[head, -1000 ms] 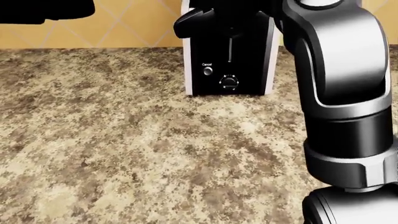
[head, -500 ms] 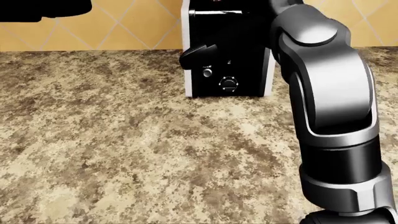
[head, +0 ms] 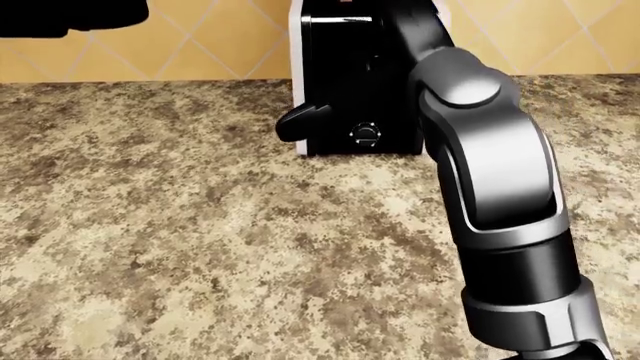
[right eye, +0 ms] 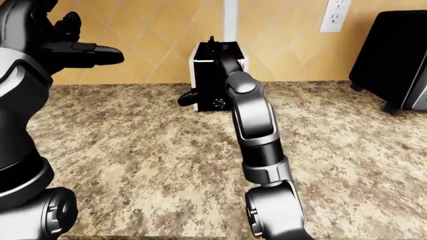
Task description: Push down the lever of the toaster to turn it on.
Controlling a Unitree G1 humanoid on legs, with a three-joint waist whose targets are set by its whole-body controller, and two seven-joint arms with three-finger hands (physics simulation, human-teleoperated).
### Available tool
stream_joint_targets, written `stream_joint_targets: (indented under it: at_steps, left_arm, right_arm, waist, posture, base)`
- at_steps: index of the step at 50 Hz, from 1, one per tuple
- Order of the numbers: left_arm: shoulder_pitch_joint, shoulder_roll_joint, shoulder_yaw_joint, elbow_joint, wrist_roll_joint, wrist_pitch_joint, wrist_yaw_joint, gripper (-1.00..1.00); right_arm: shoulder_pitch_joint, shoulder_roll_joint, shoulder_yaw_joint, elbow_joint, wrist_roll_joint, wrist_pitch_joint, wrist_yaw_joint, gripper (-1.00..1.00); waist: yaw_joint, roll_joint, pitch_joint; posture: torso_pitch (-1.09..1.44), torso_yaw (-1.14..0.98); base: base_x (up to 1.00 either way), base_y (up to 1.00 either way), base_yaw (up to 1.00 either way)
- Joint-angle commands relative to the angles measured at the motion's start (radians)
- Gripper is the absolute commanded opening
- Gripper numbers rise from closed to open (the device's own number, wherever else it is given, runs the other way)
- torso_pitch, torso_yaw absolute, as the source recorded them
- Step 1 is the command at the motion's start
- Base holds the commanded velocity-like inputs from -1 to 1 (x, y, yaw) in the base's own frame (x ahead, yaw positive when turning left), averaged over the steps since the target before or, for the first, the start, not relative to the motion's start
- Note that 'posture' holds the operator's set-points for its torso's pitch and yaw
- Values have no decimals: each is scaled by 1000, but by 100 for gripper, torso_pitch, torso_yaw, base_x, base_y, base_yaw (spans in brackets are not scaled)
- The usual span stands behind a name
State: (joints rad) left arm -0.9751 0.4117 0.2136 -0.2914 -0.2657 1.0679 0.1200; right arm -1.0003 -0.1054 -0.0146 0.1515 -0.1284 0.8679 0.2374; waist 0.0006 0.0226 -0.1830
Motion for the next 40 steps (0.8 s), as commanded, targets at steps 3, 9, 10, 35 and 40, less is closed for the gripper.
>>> stream_joint_targets:
  at_steps: [3,9,10,35,40]
  left_arm:
    - [-34,9,6,-13,5,-31,1,100]
    - [-32,6,5,-13,6,-32,2,100]
    - [-31,6,5,-14,6,-32,1,100]
    - [-24,10,12,-25,-3,-26,5,100]
    - [-23,8,9,-20,-2,-31,6,100]
  right_arm:
    - [-14,-2,-5,-26,-6,-45,-8,100]
    - [13,-5,-12,-30,-6,-55,-11,100]
    - [16,-5,-12,-30,-5,-57,-12,100]
    - [87,23,-4,67,10,-165,-36,100]
    - [104,27,-3,72,13,-177,-39,100]
  waist:
    - [0,3,-19]
    - [1,3,-22]
    - [1,3,-22]
    - [3,1,-32]
    - [3,0,-33]
  posture:
    - [-29,0]
    - [-29,0]
    - [-29,0]
    - [-29,0]
    - [-29,0]
  base:
    - [0,0,0]
    - [0,0,0]
    - [0,0,0]
    - [0,0,0]
    - [0,0,0]
